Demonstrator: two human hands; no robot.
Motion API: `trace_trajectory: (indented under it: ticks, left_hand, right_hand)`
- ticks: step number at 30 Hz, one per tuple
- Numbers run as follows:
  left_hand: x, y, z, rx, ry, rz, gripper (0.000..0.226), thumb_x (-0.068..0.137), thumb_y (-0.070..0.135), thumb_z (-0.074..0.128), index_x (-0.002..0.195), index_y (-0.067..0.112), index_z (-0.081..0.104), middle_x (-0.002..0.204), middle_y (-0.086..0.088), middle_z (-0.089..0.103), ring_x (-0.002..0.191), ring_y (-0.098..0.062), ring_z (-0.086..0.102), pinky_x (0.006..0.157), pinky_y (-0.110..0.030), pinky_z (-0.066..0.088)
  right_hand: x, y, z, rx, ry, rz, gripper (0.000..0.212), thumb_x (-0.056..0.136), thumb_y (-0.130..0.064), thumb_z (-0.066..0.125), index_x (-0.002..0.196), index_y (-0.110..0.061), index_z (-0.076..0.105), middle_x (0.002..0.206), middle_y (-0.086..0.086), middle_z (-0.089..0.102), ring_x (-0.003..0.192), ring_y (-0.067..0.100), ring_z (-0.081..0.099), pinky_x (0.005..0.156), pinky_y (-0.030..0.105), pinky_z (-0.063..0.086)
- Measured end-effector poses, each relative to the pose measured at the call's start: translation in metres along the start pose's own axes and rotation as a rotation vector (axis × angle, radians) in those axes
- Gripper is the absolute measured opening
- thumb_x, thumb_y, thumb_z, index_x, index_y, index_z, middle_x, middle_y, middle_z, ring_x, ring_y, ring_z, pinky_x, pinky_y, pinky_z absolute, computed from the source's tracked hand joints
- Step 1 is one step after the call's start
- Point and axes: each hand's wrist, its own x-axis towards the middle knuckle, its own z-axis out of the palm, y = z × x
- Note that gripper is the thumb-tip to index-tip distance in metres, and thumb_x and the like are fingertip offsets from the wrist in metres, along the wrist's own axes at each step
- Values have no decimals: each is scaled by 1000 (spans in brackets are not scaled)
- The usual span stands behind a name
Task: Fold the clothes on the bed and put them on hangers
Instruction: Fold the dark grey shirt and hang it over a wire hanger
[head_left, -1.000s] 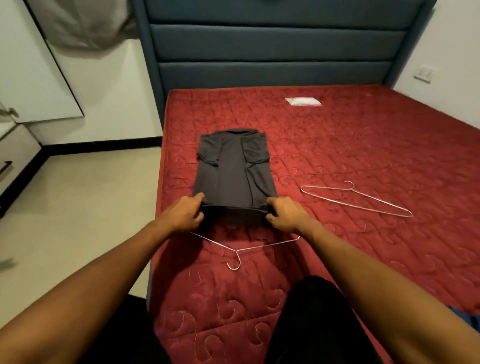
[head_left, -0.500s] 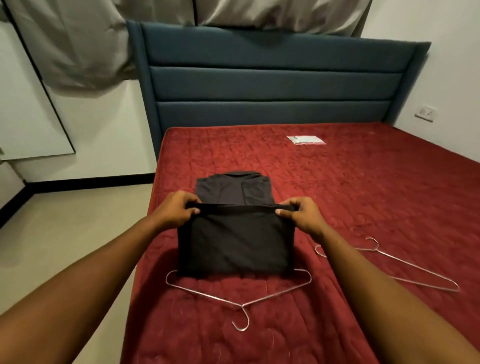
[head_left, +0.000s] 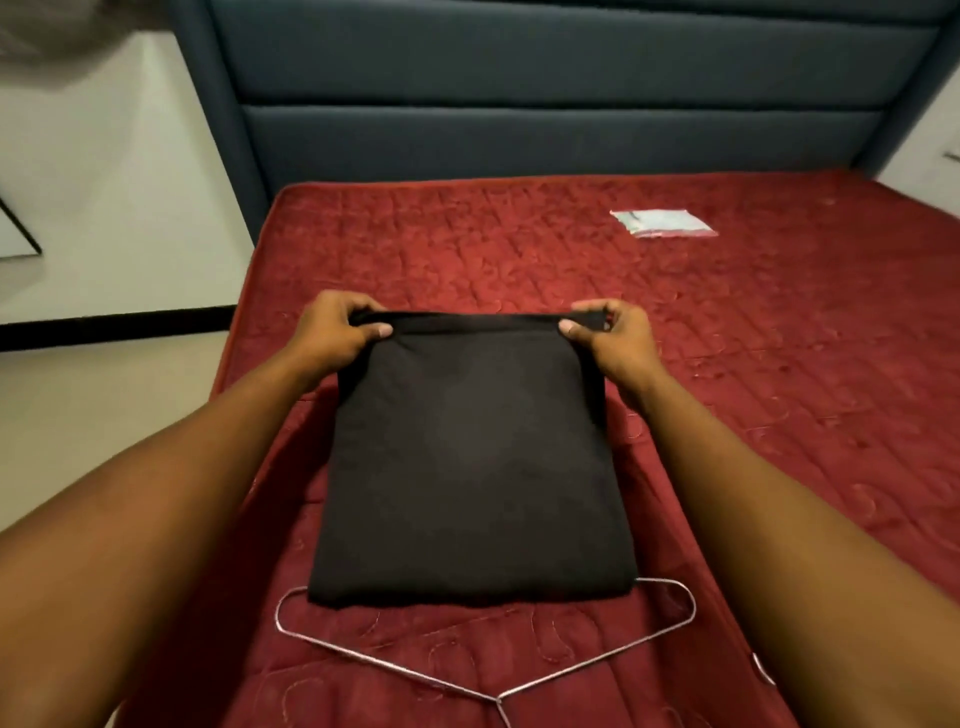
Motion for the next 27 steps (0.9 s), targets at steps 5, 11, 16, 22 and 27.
trace_trajectory:
  ticks: [5, 11, 16, 22, 27]
  left_hand:
    - [15, -24, 28, 158, 205, -96, 35, 91, 23, 75, 121, 8, 70, 103, -13, 73, 94, -29, 69, 87, -33, 51]
    - [-50, -8, 75, 326, 239, 287, 41, 98, 24, 50, 131, 4, 65, 138, -18, 61, 131, -36, 54, 113, -47, 39]
    - [-50, -23, 98, 835, -240, 194, 72, 100, 62, 8, 163, 27, 11, 171, 7, 6, 157, -27, -2, 125, -57, 2]
    - [-86, 5, 83, 814, -190, 168, 65, 105, 59, 16, 162, 28, 19, 170, -5, 9, 157, -33, -3, 122, -63, -5]
    - [-174, -27, 49, 889, -278, 69, 70, 101, 63, 9, 162, 30, 19, 170, -4, 13, 157, -33, 5, 123, -62, 8]
  right_hand:
    - [36, 28, 38, -350, 37, 72, 51, 87, -39, 78, 129, -17, 61, 107, 0, 71, 107, 26, 68, 97, 43, 53]
    - [-47, 18, 69, -717, 166, -398, 53, 100, -37, 47, 145, -8, 52, 148, 12, 54, 145, 34, 40, 117, 57, 32]
    - [-52, 38, 84, -1101, -396, -419, 72, 102, -62, 12, 164, -28, 16, 172, -2, 12, 159, 19, 2, 127, 54, -3]
    - [-72, 16, 76, -1115, -297, -297, 71, 105, -62, 11, 165, -24, 10, 173, 2, 1, 159, 27, -6, 124, 60, -9]
    - [-151, 41, 19, -1126, -352, -177, 68, 104, -63, 17, 164, -33, 11, 173, -3, 3, 159, 28, 4, 124, 64, 7]
